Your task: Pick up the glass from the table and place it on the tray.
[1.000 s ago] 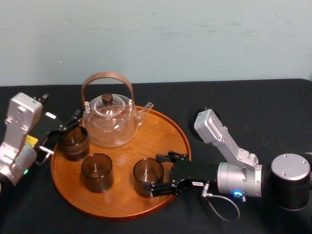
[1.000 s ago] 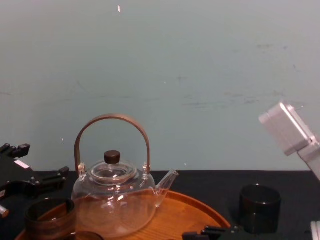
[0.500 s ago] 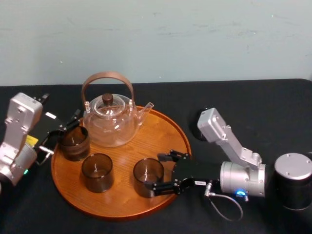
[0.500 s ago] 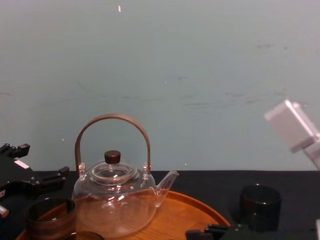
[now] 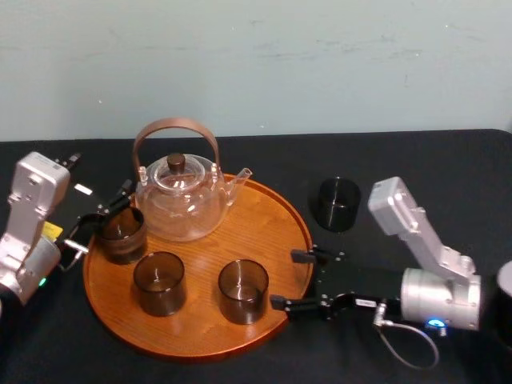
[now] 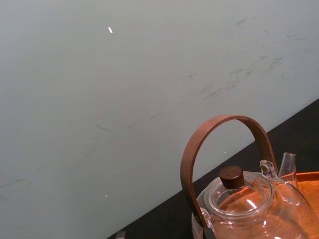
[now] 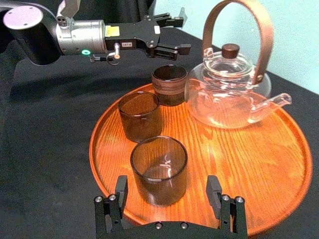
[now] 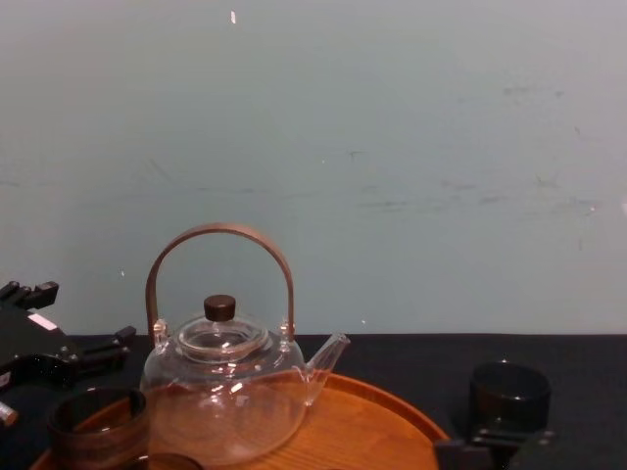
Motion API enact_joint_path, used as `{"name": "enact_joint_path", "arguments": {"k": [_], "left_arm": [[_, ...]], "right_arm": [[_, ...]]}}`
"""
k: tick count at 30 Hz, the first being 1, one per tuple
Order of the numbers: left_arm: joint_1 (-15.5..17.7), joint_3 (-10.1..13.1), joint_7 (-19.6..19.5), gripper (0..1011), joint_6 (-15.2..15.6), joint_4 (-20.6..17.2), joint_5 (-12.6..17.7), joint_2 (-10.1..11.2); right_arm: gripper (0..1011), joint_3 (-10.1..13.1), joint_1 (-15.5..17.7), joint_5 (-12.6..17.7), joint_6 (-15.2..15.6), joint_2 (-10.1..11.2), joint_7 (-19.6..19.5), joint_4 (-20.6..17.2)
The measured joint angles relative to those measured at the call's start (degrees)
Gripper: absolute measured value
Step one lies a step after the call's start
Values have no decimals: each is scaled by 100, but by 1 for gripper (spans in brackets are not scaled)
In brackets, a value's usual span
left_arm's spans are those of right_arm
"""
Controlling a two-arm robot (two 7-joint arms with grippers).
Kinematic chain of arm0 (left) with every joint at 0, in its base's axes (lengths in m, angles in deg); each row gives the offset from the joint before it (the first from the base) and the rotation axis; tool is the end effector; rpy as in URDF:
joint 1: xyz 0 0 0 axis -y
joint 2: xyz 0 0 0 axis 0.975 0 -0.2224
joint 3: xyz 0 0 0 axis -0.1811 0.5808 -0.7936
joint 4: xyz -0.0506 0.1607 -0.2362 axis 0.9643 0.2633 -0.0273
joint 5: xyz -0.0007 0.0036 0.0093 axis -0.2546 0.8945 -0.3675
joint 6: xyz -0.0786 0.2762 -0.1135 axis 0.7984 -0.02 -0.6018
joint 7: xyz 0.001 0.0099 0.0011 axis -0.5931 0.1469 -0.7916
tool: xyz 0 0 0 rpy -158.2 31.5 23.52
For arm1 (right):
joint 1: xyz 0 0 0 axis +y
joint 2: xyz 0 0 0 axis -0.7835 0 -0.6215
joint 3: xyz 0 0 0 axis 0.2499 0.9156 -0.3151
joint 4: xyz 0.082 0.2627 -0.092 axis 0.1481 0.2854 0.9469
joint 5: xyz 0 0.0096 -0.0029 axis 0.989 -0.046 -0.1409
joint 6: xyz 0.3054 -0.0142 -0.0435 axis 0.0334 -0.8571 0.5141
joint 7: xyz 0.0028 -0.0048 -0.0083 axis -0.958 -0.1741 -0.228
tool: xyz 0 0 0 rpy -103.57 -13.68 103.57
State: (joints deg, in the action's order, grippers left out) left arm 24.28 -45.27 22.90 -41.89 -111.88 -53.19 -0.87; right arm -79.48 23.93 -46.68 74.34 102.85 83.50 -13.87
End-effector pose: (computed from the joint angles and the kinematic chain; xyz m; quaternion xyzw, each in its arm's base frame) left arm 0.3580 0.0826 -0.3023 0.1414 -0.1324 0.5800 0.7912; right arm 0.3503 -0.0308 -0.2776 -0.1558 0.0586 -0.2177 0.9617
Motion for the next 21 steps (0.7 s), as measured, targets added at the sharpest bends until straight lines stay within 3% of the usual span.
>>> {"name": "enact_joint_path", "arguments": {"k": [3,9,13,21], "left_arm": [[0,0,0,1001,0,0,0,0],[0,0,0,1001,0,0,0,0],[0,0,0,1001,0,0,0,0],[0,0,0,1001,0,0,0,0]], "right_arm": [[1002,80,91,51,-46,133,3,-114],[1002,441,442,272,-285,567,10,-456],[1002,689,658,401,-420,728,-118,-594],[1002,1204,1074,507,-554,724,-738,-680]]}}
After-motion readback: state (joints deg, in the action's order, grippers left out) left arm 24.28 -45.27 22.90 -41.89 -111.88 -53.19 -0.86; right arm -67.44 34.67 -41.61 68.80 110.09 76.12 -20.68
